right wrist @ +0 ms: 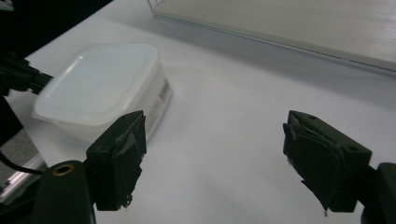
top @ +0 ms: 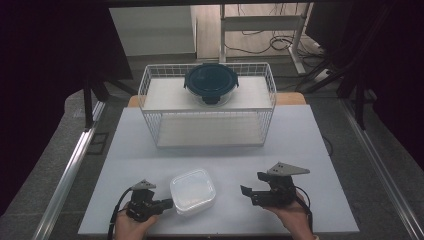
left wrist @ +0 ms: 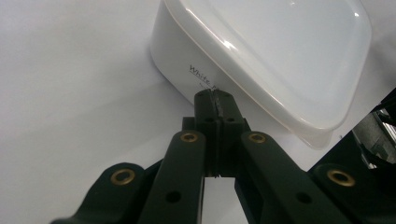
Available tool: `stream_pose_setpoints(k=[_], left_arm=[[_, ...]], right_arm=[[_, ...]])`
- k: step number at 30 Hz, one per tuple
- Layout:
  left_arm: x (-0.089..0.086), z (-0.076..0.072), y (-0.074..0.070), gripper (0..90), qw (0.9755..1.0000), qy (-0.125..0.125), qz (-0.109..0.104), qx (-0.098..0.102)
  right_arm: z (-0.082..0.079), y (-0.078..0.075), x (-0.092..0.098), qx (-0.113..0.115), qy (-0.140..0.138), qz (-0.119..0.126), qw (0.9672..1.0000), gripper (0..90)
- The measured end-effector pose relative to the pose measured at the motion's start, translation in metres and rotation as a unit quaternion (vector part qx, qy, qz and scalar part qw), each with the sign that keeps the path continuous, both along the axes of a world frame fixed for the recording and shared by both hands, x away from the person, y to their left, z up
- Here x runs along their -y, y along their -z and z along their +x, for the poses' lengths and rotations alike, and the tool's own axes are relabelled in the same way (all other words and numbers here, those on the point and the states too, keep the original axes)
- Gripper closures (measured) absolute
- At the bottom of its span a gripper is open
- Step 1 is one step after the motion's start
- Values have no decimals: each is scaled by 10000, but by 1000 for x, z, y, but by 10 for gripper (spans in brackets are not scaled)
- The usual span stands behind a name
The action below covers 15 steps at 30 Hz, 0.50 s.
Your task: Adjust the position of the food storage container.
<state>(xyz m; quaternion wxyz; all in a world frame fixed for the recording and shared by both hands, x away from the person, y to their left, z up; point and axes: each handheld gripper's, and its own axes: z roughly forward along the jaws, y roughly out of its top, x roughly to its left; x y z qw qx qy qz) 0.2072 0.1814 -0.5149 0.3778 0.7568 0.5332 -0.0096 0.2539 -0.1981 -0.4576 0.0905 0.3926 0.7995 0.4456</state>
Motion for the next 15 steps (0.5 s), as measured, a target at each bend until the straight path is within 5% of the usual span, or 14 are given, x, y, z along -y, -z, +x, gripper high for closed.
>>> stream_pose_setpoints(k=[15], left_arm=[[27, 8, -2, 898, 9994, 316, -102, 12]], right_arm=[[2, 0, 5, 9, 148, 16, 9999, 209]])
